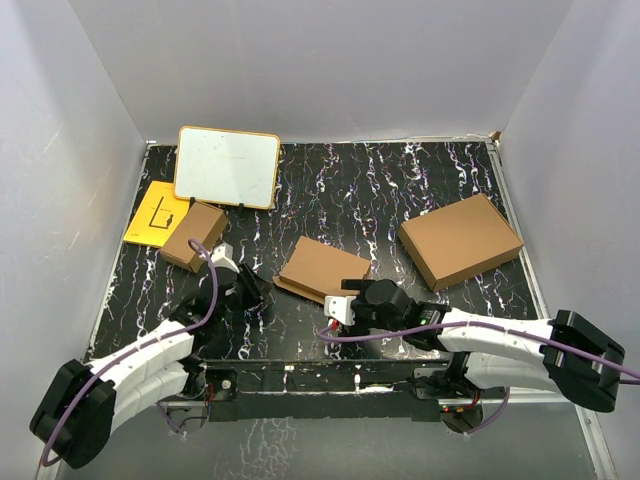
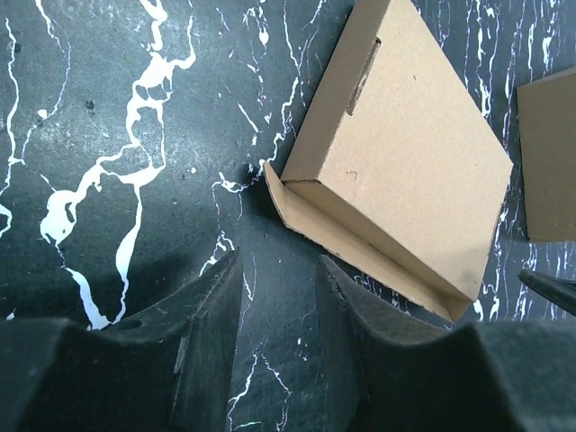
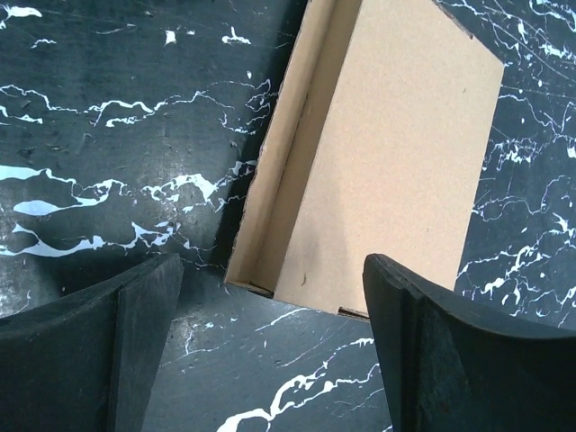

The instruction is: Fold the paper box

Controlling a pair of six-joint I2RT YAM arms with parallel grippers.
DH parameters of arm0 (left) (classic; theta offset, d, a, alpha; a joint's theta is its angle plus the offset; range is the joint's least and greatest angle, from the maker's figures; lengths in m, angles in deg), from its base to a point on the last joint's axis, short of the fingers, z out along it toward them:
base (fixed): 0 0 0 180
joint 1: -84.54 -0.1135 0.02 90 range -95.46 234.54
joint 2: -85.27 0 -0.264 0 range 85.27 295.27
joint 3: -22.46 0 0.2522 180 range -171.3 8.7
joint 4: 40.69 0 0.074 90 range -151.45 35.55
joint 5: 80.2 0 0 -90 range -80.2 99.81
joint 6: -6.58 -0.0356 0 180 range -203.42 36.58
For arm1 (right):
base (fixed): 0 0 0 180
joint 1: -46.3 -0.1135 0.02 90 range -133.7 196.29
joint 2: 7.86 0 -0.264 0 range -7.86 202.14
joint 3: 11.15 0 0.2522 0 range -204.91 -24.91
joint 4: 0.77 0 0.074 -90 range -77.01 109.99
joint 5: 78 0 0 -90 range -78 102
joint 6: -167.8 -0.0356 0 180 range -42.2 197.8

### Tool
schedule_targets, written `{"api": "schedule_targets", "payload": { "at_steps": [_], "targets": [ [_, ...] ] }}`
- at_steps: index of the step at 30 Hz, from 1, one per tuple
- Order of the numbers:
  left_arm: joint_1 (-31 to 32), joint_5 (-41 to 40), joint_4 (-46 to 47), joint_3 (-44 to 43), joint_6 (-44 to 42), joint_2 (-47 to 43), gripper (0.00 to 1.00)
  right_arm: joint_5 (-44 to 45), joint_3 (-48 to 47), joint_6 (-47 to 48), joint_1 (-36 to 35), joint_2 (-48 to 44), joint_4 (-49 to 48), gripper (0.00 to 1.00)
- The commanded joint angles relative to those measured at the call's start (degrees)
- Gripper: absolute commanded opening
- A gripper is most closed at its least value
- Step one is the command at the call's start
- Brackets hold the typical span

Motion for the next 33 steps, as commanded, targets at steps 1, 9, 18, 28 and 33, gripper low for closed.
{"api": "schedule_targets", "payload": {
  "at_steps": [1,9,18,28,33],
  "targets": [
    [0.2,0.0,3.5,1.6,1.9,-0.7,0.36,2.1,1.2,-1.9,-0.3,0.8,-9.0,0.86],
    [0.1,1.2,5.8,1.0,3.1,3.6,0.37,2.7,4.0,-2.8,-0.3,4.5,-12.9,0.77],
    [0.1,1.4,7.6,1.4,3.9,5.0,0.37,3.2,4.1,-2.4,-0.3,7.0,-14.2,0.66],
    [0.0,2.6,11.1,0.9,6.9,10.3,0.40,3.4,4.2,-3.3,-0.3,7.5,-14.0,0.53],
    [-0.3,2.5,11.5,0.5,7.5,11.9,0.42,2.8,4.0,-3.8,-0.3,7.4,-13.3,0.50]
  ]
}}
